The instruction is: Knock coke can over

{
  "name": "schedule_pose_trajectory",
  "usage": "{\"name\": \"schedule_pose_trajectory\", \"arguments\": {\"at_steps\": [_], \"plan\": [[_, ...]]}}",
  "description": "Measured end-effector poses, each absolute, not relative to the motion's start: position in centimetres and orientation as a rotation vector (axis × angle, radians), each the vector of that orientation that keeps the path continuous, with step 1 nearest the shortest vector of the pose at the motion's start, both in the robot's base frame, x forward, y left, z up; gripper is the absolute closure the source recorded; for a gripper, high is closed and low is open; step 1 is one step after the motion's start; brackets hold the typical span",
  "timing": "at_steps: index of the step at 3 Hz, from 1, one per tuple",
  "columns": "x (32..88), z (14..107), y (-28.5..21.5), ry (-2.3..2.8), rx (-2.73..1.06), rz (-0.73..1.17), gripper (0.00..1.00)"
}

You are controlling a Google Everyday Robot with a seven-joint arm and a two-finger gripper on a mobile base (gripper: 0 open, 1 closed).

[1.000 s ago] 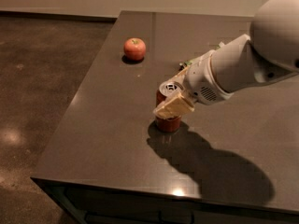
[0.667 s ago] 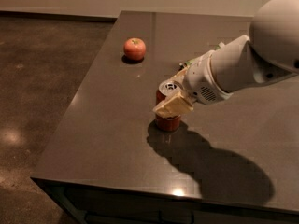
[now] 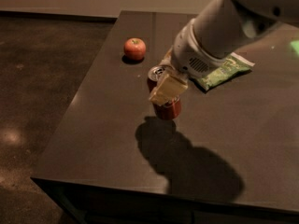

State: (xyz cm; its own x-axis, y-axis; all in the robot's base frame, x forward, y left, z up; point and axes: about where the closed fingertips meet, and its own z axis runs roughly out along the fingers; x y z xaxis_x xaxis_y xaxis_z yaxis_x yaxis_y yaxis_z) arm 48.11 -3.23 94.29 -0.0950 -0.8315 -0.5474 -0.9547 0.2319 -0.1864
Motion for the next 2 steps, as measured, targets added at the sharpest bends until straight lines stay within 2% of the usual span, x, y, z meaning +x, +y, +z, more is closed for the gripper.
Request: {"name": "schedule_pose_trajectory", "arguments": {"at_steps": [2], "plan": [[46.5,94.8,-1.6,1.972,-2.014,0.134,1.00]]}}
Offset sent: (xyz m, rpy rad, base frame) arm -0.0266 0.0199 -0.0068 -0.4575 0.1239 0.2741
